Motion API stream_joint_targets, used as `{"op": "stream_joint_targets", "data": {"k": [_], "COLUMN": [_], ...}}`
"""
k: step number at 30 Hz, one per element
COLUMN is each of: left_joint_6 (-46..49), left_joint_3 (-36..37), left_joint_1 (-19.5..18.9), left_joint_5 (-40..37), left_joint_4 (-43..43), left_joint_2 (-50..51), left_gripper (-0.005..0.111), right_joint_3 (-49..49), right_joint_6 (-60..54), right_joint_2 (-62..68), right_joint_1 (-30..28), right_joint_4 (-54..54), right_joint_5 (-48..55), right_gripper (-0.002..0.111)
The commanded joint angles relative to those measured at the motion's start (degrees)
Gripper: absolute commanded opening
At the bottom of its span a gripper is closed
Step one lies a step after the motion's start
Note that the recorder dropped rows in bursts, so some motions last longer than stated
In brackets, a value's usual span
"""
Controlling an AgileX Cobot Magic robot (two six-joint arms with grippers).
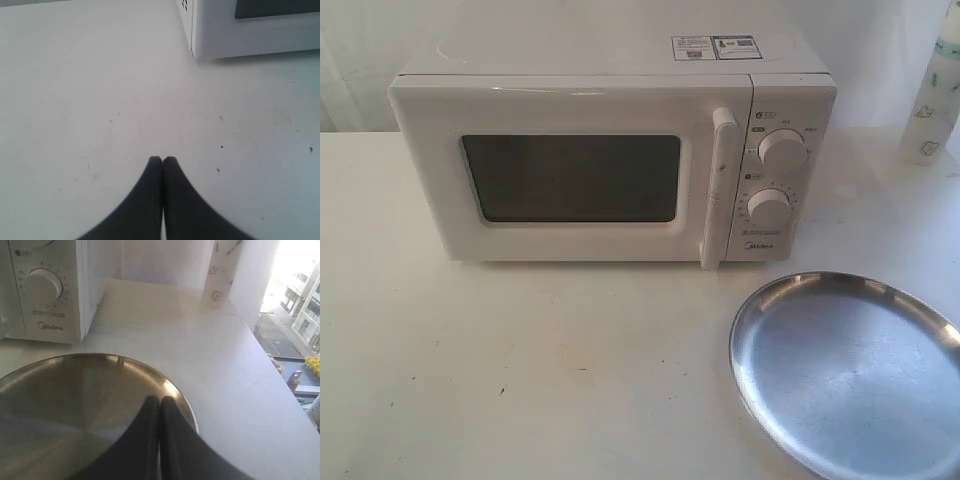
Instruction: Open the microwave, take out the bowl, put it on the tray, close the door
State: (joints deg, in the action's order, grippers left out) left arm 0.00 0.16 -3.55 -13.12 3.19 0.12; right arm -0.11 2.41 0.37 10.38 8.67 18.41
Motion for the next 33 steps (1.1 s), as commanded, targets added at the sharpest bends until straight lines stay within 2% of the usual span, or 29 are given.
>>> {"op": "stream_joint_targets", "data": {"k": [1, 5, 7, 10, 14, 18, 21, 24, 29, 33], "left_joint_6": [0.00, 0.00, 0.00, 0.00, 0.00, 0.00, 0.00, 0.00, 0.00, 0.00], "left_joint_3": [-0.16, -0.16, -0.16, -0.16, -0.16, -0.16, -0.16, -0.16, -0.16, -0.16], "left_joint_1": [0.27, 0.27, 0.27, 0.27, 0.27, 0.27, 0.27, 0.27, 0.27, 0.27], "left_joint_5": [-0.17, -0.17, -0.17, -0.17, -0.17, -0.17, -0.17, -0.17, -0.17, -0.17], "left_joint_4": [0.38, 0.38, 0.38, 0.38, 0.38, 0.38, 0.38, 0.38, 0.38, 0.38], "left_joint_2": [-0.12, -0.12, -0.12, -0.12, -0.12, -0.12, -0.12, -0.12, -0.12, -0.12], "left_gripper": [0.000, 0.000, 0.000, 0.000, 0.000, 0.000, 0.000, 0.000, 0.000, 0.000], "right_joint_3": [0.11, 0.11, 0.11, 0.11, 0.11, -0.60, -4.35, -9.25, -18.41, -24.80], "right_joint_6": [-0.45, 0.16, 4.13, 8.39, 28.21, 41.76, 46.03, 44.68, 41.50, 45.56], "right_joint_2": [-0.37, -0.37, -0.37, -0.37, -0.37, -0.37, -0.37, 0.43, 12.26, 27.97], "right_joint_1": [-0.13, -0.13, -0.13, -0.13, -0.13, -0.13, -0.13, -0.13, -0.13, -0.13], "right_joint_4": [-0.24, -1.12, -5.92, -10.58, -13.96, 5.37, 18.55, 22.07, 25.15, 41.99], "right_joint_5": [-0.52, -4.35, -10.60, -25.26, -42.52, -52.97, -57.84, -55.24, -49.39, -54.09], "right_gripper": [0.000, 0.000, 0.000, 0.000, 0.000, 0.000, 0.000, 0.000, 0.000, 0.000]}}
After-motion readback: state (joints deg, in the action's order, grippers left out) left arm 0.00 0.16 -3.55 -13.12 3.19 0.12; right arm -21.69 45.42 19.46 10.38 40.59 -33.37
